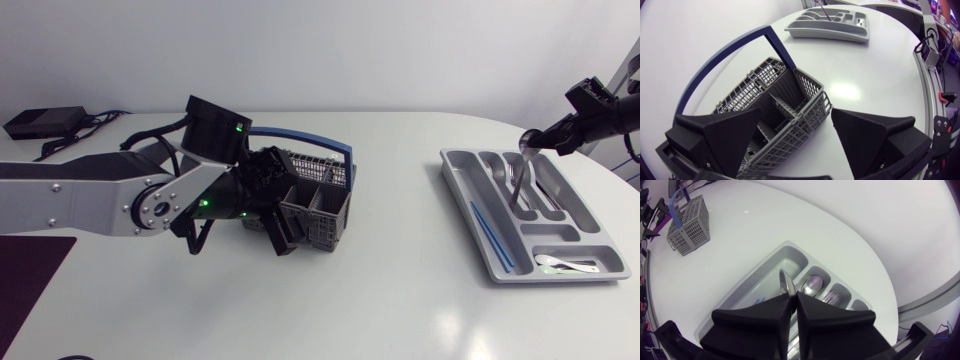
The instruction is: Sort the cutlery from the basket into the organizer compartments.
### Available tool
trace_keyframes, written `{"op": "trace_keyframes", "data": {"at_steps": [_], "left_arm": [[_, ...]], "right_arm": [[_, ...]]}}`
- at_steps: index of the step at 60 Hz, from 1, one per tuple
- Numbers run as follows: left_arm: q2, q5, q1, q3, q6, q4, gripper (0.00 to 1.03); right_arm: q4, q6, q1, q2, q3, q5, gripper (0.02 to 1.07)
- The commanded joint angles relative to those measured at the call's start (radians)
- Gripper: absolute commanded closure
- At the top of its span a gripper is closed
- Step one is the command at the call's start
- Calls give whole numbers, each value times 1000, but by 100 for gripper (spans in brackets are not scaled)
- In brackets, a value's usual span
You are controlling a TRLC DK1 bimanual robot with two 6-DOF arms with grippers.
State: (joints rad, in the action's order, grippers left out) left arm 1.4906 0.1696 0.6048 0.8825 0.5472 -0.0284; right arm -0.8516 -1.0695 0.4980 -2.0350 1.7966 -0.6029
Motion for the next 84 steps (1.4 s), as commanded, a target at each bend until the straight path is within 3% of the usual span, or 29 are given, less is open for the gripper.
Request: {"op": "trace_keyframes", "data": {"at_steps": [1, 42, 58, 84], "left_arm": [[-24, -7, 7, -8, 16, 1, 6], [-24, -7, 6, -10, 19, -1, 6], [-23, -7, 9, -8, 19, -1, 6], [-21, -13, 12, -1, 19, -5, 6]], "right_arm": [[22, 20, -12, -37, -28, 3, 102], [43, 74, -55, -205, 112, 64, 102], [126, 134, -56, -251, 122, 81, 102], [155, 174, -52, -330, 179, 98, 102]]}}
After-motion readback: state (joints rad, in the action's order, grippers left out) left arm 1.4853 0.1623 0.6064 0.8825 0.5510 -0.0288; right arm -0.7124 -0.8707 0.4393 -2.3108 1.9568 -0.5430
